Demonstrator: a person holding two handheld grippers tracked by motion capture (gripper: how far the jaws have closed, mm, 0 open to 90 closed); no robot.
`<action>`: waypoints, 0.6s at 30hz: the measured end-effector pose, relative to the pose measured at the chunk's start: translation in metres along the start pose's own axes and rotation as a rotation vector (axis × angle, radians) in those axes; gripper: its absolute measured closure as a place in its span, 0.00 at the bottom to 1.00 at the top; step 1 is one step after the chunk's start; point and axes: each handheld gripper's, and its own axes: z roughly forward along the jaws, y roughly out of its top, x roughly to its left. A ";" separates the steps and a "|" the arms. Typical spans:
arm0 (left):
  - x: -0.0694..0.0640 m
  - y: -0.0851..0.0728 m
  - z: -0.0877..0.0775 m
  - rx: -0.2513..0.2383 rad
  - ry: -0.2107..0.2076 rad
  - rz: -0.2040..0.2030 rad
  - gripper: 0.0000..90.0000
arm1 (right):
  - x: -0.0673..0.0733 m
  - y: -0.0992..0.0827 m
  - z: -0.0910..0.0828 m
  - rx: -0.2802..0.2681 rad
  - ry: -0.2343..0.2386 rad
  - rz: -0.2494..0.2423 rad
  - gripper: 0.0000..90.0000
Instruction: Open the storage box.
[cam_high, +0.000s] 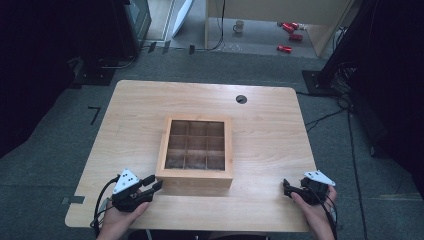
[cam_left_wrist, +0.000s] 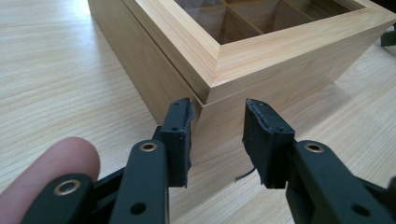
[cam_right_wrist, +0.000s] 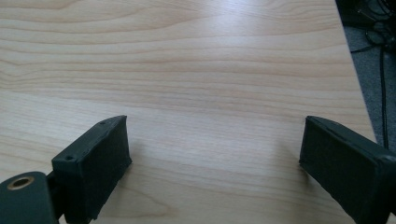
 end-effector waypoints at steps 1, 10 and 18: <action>0.000 0.000 0.000 0.003 0.007 0.000 0.71 | 0.002 0.001 -0.001 0.001 0.006 -0.002 0.09; 0.000 0.000 0.004 0.024 0.026 -0.009 0.77 | 0.033 0.013 -0.015 -0.066 0.047 -0.034 0.09; 0.000 0.000 0.006 0.032 0.034 -0.008 0.77 | 0.062 0.023 -0.027 -0.110 0.112 -0.052 0.09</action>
